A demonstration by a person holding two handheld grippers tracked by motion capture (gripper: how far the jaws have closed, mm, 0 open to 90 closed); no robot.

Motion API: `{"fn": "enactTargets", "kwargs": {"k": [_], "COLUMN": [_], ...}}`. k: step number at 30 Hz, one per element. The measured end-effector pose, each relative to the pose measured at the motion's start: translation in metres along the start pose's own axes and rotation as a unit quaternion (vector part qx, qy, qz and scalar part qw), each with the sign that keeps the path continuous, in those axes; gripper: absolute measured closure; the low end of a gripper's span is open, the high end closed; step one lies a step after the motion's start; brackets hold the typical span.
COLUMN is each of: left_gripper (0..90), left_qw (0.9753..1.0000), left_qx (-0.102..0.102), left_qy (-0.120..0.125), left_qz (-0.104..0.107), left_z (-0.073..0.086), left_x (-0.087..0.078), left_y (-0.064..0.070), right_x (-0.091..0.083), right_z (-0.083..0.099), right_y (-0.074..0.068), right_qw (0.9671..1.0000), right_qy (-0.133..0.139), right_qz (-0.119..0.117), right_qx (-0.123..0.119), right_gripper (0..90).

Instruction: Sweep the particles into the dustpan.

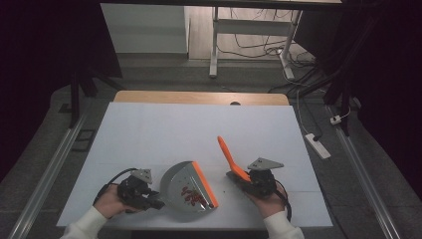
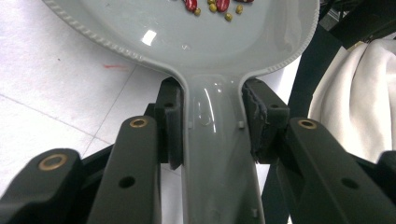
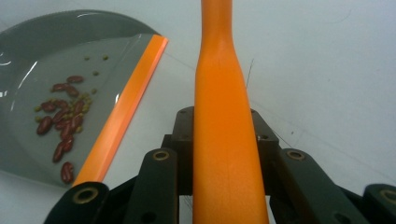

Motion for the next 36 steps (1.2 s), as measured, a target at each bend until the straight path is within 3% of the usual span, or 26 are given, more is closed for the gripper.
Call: {"fn": "enactTargets", "kwargs": {"k": [10,20,26,32,34,36], "left_gripper": [61.8,61.8,61.8,61.8,61.8,61.8], "left_qw": [1.0,1.0,1.0,1.0,1.0,1.0], "left_qx": [0.0,-0.002,-0.003,-0.004,-0.004,-0.003], "left_qy": [-0.001,0.0,0.002,0.001,0.002,0.001], "left_qz": [0.003,0.005,0.006,0.006,0.006,0.006], "left_z": [-0.002,-0.005,-0.004,-0.004,-0.004,-0.004], "left_x": [0.003,0.007,0.008,0.008,0.008,0.008], "left_y": [0.001,0.002,0.002,0.001,0.001,0.001], "right_x": [0.0,0.0,0.003,0.003,-0.001,-0.006], "right_z": [0.011,0.014,0.012,0.001,-0.005,-0.009], "right_y": [-0.016,-0.03,-0.048,-0.067,-0.065,-0.053], "right_qw": [0.9995,0.9992,0.9984,0.9957,0.9958,0.9971], "right_qy": [-0.026,-0.03,-0.032,-0.001,0.018,0.039], "right_qz": [-0.012,-0.025,-0.045,-0.092,-0.089,-0.066], "right_qx": [-0.012,-0.008,-0.007,-0.008,0.0,0.003], "right_gripper": [70.4,70.3,70.3,70.4,70.4,70.4]}}
Point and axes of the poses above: each handheld gripper's, and its own axes: x roughly forward along the jaws, z roughly out of its underside, y roughly to its right, the point moved 6 cm from there along x, roughly forward along the jaws, and after that the axes turned 7 degrees about z, right-handed, at the moved point
